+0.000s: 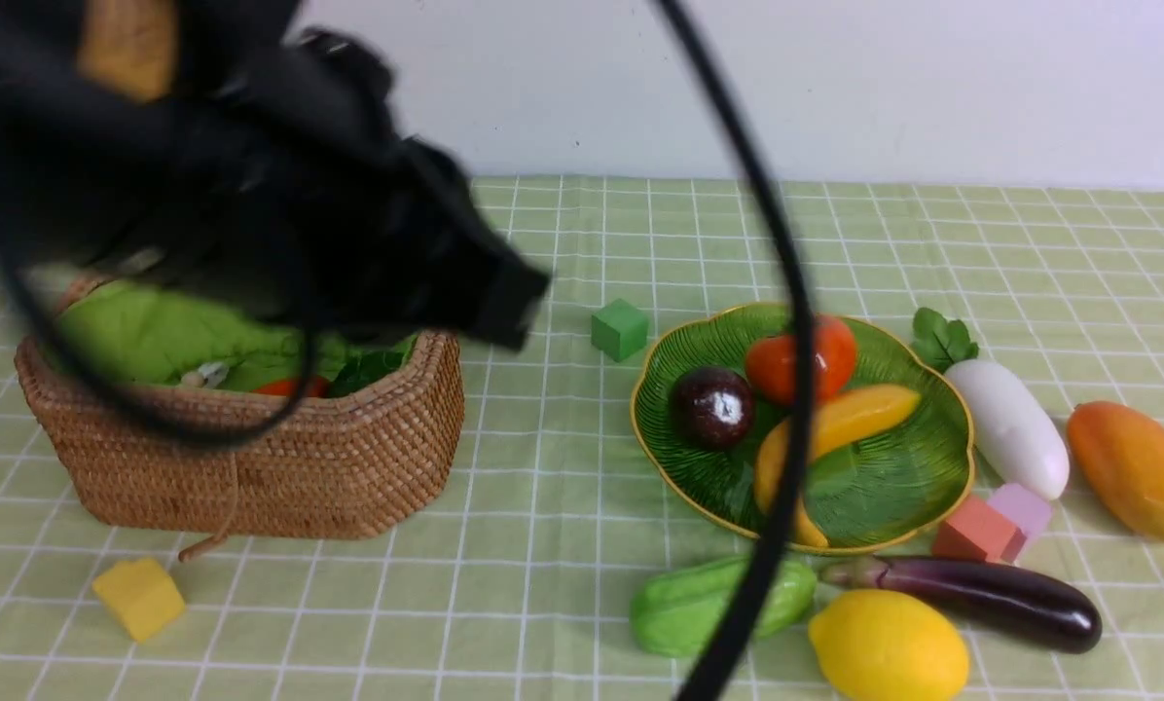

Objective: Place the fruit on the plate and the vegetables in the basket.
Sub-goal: Take a chayote with your right arm and place it on the basket on the left.

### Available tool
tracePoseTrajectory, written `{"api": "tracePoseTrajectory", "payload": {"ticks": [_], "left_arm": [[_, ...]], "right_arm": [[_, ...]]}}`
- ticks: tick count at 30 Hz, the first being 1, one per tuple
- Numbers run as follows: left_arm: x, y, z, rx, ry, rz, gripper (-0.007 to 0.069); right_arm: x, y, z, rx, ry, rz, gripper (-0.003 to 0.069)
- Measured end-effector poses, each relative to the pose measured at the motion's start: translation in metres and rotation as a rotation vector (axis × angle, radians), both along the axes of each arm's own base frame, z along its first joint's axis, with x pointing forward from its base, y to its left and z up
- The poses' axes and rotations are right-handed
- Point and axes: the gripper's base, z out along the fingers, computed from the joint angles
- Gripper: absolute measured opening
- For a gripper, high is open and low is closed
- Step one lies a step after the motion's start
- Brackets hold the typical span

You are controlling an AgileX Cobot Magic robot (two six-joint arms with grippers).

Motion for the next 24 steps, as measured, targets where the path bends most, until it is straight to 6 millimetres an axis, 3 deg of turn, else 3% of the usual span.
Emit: {"api": "tracePoseTrajectory", "payload": {"ticks": [7, 12, 17, 19, 24], "left_arm": [[-0.068, 0.059, -0.021, -0.126, -0.123, 0.005, -0.0013], [-0.095, 0.083, -0.020, -0.203, -0.196, 0.002, -0.0013], [-0.102, 0.087, -0.019, -0.227, -0.199, -0.004, -0.0013], [-0.102, 0.087, -0.020, -0.218, -0.197, -0.011, -0.0013], [-0.102, 0.087, -0.020, -0.199, -0.223, -0.025, -0.0013]], "right_arm": [[0.028, 0.044, -0.024, -0.202, 0.058, 0.086, -0.0014], [0.062, 0.051, -0.027, -0.203, 0.158, 0.087, -0.0018], [0.105, 0.043, -0.039, -0.110, 0.309, 0.124, -0.0018], [0.130, 0.038, -0.052, -0.072, 0.362, 0.176, -0.0018], [0.153, 0.046, -0.072, -0.071, 0.371, 0.356, -0.0008]]}}
